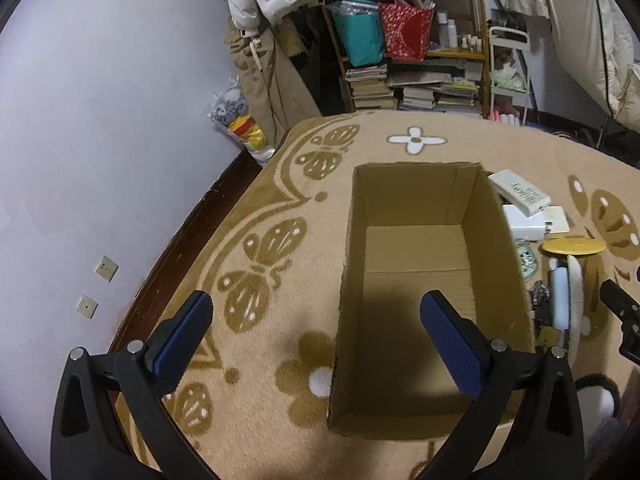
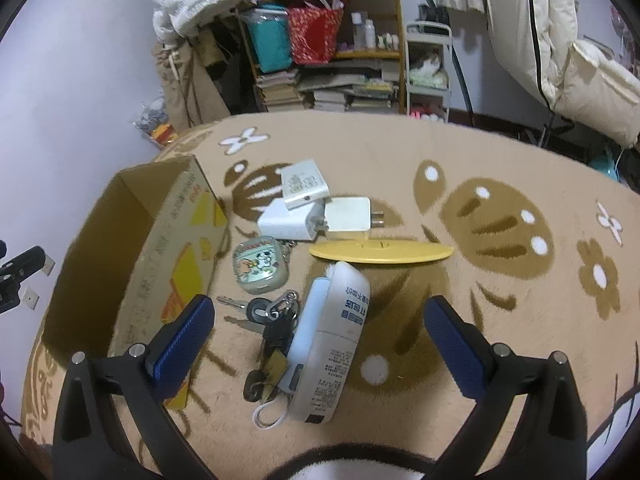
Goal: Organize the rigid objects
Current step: 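Lower the left tool onto the box wall while the right tool approaches the remote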
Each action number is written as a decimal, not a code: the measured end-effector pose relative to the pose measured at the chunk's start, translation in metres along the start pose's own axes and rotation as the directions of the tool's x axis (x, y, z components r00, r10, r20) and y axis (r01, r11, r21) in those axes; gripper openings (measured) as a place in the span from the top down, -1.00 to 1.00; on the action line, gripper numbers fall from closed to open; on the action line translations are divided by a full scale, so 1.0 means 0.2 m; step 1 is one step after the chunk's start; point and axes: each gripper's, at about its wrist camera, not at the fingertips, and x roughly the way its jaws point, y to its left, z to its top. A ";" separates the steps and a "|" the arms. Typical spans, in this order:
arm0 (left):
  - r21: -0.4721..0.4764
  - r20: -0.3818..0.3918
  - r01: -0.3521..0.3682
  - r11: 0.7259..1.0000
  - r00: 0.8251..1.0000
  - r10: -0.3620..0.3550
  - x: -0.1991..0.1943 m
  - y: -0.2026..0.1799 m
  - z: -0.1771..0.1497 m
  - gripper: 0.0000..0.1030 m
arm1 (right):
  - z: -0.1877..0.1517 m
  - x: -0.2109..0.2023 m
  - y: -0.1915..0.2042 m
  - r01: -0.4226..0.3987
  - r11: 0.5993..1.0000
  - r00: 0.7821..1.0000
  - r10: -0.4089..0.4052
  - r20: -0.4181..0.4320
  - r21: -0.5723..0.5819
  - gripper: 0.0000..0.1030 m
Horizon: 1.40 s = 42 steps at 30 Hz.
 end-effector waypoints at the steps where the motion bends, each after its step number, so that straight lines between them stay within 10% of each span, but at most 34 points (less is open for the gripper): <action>1: -0.007 -0.011 -0.001 1.000 1.000 0.000 0.02 0.01 0.00 -0.99 | 0.01 0.02 0.00 0.001 1.000 1.000 -0.001 -0.011 0.006 -1.00; 42: 0.018 -0.278 -0.065 0.998 0.958 0.067 0.48 -0.04 -0.10 -0.93 | -0.04 0.37 -0.09 0.088 0.995 0.977 -0.075 -0.198 0.056 -1.00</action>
